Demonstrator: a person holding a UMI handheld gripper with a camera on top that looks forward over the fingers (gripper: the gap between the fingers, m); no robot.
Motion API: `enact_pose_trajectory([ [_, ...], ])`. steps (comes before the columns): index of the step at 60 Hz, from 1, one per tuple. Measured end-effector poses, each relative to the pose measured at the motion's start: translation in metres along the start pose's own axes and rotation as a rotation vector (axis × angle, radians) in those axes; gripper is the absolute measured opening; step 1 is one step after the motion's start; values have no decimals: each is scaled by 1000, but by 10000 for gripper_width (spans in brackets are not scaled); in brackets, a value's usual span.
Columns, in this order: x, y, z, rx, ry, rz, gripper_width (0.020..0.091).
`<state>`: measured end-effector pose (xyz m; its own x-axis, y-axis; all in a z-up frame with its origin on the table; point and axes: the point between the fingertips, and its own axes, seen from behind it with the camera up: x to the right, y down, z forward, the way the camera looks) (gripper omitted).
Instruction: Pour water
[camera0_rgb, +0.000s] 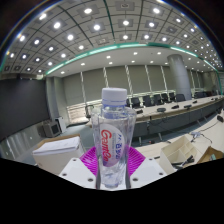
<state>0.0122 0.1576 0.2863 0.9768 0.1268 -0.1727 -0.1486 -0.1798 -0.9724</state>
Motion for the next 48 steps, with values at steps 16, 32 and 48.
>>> enact_pose_trajectory([
  [16, 63, 131, 4, -181, 103, -174, 338],
  [32, 87, 187, 7, -197, 125, -182, 377],
  [48, 87, 207, -5, -291, 120, -151, 845],
])
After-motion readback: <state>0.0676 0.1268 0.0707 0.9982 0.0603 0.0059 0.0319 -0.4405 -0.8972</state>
